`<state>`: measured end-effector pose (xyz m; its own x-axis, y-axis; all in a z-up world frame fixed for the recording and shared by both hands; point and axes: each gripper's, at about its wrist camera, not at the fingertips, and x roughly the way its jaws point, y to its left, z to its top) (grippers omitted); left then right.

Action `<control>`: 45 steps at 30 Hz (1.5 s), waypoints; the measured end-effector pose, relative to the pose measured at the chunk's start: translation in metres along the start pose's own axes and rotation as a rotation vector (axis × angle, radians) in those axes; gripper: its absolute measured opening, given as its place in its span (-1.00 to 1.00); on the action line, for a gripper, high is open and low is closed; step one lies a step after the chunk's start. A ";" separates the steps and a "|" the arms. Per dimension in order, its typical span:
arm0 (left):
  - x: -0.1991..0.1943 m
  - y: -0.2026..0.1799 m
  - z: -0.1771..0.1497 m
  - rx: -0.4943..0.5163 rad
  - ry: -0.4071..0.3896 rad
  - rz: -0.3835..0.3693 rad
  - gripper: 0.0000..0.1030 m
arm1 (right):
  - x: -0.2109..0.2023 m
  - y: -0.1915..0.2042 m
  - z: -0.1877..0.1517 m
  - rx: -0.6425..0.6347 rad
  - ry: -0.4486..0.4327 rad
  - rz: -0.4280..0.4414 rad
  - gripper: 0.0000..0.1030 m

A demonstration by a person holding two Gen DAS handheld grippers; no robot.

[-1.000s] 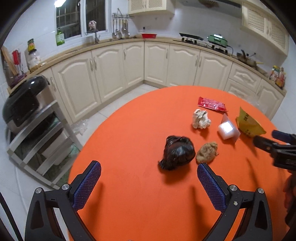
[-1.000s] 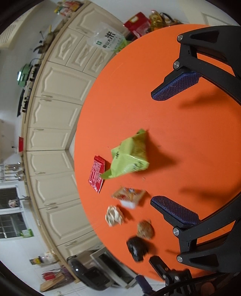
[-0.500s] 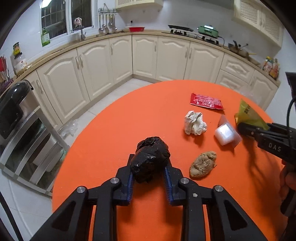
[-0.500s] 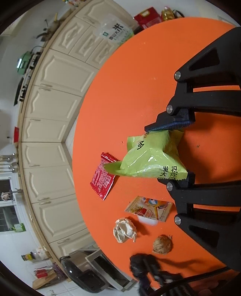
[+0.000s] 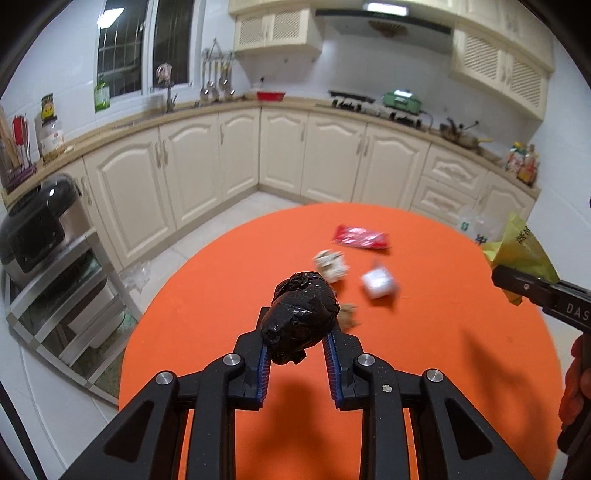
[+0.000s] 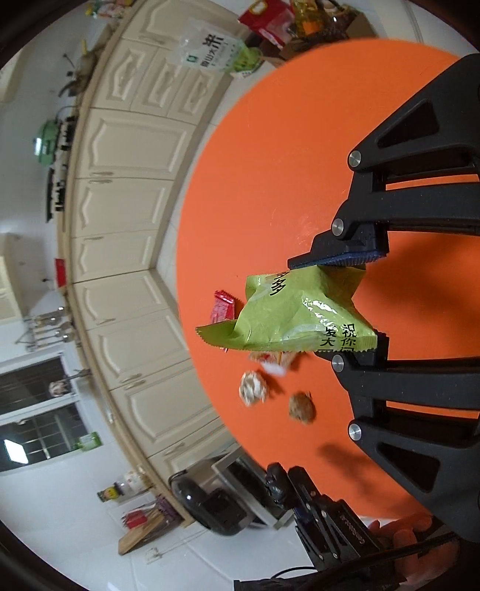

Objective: Collect trash
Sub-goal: 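Carry the black bag and green packet to the blue bin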

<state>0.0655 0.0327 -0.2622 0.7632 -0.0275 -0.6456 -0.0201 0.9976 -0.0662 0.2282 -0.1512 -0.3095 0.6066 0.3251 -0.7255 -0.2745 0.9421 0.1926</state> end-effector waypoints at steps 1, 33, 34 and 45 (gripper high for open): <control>-0.007 -0.007 -0.003 0.009 -0.012 -0.007 -0.58 | -0.011 0.000 -0.002 0.006 -0.015 0.009 -0.52; -0.076 -0.165 -0.056 0.293 -0.137 -0.435 -0.58 | -0.252 -0.159 -0.118 0.316 -0.253 -0.272 -0.52; -0.077 -0.174 -0.054 0.297 -0.130 -0.443 -0.58 | -0.255 -0.166 -0.122 0.329 -0.253 -0.281 -0.52; -0.009 -0.256 -0.052 0.410 0.040 -0.552 -0.57 | -0.245 -0.270 -0.170 0.508 -0.171 -0.349 -0.52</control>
<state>0.0303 -0.2258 -0.2787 0.5668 -0.5326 -0.6285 0.6167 0.7801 -0.1050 0.0272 -0.4992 -0.2958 0.7183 -0.0388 -0.6947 0.3230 0.9029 0.2835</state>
